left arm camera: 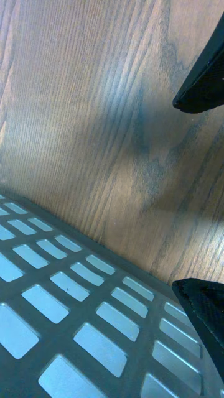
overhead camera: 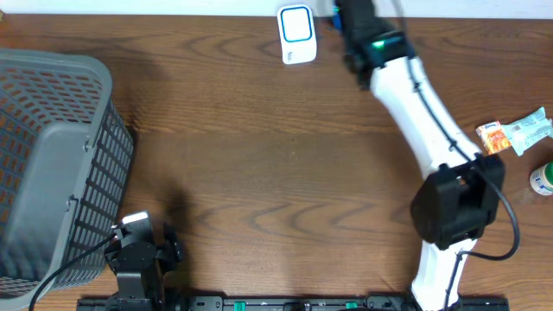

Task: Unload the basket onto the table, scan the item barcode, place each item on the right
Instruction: 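Carry the TOP bar to the right edge and release it by the bottle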

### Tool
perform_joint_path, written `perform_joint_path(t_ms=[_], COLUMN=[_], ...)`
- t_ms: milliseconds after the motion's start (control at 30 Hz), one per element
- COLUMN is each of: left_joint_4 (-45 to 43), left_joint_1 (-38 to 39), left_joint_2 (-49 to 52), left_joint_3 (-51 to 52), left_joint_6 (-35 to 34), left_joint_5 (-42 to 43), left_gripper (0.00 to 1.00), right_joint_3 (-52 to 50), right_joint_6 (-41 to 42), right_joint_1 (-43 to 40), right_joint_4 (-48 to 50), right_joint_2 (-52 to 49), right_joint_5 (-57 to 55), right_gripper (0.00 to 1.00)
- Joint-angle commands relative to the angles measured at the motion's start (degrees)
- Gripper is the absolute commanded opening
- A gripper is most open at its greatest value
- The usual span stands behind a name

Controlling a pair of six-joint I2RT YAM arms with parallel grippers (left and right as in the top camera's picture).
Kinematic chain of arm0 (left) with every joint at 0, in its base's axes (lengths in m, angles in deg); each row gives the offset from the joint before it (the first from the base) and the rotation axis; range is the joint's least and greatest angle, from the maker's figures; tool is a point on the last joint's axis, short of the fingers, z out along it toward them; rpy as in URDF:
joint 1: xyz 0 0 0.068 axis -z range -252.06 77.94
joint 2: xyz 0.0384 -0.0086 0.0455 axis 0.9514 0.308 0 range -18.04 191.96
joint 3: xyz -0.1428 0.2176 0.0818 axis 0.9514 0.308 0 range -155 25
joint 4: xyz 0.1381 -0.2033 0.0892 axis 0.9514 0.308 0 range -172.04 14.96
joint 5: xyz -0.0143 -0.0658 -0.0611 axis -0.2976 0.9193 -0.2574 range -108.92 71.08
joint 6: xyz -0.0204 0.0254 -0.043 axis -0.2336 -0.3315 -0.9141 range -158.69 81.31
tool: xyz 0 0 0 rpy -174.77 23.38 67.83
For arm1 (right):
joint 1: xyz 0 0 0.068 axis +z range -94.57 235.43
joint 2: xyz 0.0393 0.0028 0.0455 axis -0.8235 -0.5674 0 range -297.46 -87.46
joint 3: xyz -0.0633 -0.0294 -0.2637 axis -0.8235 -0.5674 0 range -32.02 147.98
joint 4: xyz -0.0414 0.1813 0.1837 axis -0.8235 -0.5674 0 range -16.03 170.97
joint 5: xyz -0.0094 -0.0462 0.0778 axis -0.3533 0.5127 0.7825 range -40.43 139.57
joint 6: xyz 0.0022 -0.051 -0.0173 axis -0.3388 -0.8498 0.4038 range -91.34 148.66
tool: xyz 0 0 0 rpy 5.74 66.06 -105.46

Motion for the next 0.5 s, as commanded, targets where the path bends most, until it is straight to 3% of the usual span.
perform_joint_path(t_ms=[0,200,467], left_joint_4=[1.68,1.68,1.7], left_joint_1=[0.17,0.2,0.2], left_joint_2=[-0.13,-0.13,-0.13], left_joint_3=[0.61,0.61,0.61], left_joint_6=[-0.46,-0.46,-0.48], left_joint_5=[-0.52,-0.52,-0.52], left_gripper=[0.85,0.85,0.85], right_joint_3=[-0.7,-4.61,-15.37], right_joint_6=[13.27,20.85,21.73], right_joint_1=[-5.66,-17.31,-29.38], right_joint_4=[-2.19,-2.12,5.4], right_joint_2=[-0.17,-0.24,-0.24], right_joint_5=[-3.76,-2.43,1.75], right_gripper=[0.01,0.01,0.01])
